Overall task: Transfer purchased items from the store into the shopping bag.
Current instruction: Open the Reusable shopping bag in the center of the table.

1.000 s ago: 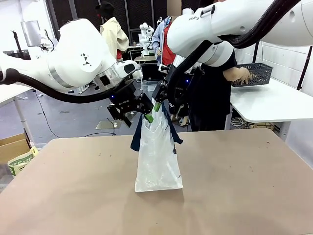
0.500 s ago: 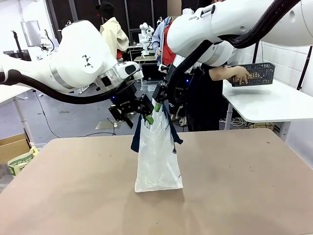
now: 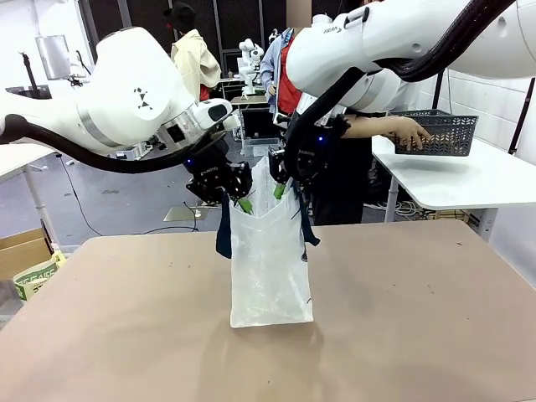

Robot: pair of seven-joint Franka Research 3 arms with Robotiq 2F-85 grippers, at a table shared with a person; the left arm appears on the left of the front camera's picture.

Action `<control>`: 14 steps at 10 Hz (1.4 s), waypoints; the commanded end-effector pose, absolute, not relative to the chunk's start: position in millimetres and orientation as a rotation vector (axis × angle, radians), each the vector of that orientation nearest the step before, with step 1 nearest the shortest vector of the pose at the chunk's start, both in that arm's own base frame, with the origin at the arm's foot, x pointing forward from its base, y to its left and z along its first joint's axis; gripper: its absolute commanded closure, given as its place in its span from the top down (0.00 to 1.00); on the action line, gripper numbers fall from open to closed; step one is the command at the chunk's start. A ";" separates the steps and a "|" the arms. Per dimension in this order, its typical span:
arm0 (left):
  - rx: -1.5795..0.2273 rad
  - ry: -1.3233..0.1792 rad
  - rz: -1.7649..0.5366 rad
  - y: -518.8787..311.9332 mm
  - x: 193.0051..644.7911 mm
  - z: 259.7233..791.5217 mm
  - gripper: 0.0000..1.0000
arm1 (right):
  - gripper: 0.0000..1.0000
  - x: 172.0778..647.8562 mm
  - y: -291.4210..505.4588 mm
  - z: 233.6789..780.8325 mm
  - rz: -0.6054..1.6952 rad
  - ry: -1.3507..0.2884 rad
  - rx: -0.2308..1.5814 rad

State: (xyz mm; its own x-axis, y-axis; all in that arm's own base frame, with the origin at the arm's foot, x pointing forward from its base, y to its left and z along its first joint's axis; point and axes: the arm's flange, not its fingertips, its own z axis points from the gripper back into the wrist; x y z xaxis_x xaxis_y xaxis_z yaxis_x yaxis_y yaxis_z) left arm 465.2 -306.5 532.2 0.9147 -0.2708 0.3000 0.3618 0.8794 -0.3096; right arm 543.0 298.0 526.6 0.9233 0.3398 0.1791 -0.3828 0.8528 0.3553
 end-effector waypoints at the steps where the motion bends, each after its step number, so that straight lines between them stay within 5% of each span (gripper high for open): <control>1: -0.370 -0.277 -0.335 -294.3 457.9 531.8 0.00 | 0.00 529.3 290.2 529.0 0.353 -0.094 0.337; 7: -0.259 -0.305 -0.287 -256.4 462.8 534.3 0.00 | 0.00 475.1 246.5 545.2 0.279 -0.139 0.119; 14: -0.083 -0.243 -0.361 -259.8 462.0 539.4 0.00 | 0.00 484.2 215.2 558.1 0.453 -0.118 -0.066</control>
State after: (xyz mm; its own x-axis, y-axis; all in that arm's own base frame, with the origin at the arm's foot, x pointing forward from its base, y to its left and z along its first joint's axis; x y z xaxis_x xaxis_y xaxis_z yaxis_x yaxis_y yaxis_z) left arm 457.6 -262.1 535.5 0.8996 -0.3377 0.2770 0.3720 0.9248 -0.0804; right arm 479.3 221.4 554.4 0.9008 0.4187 0.1155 -0.4177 0.9080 -0.0343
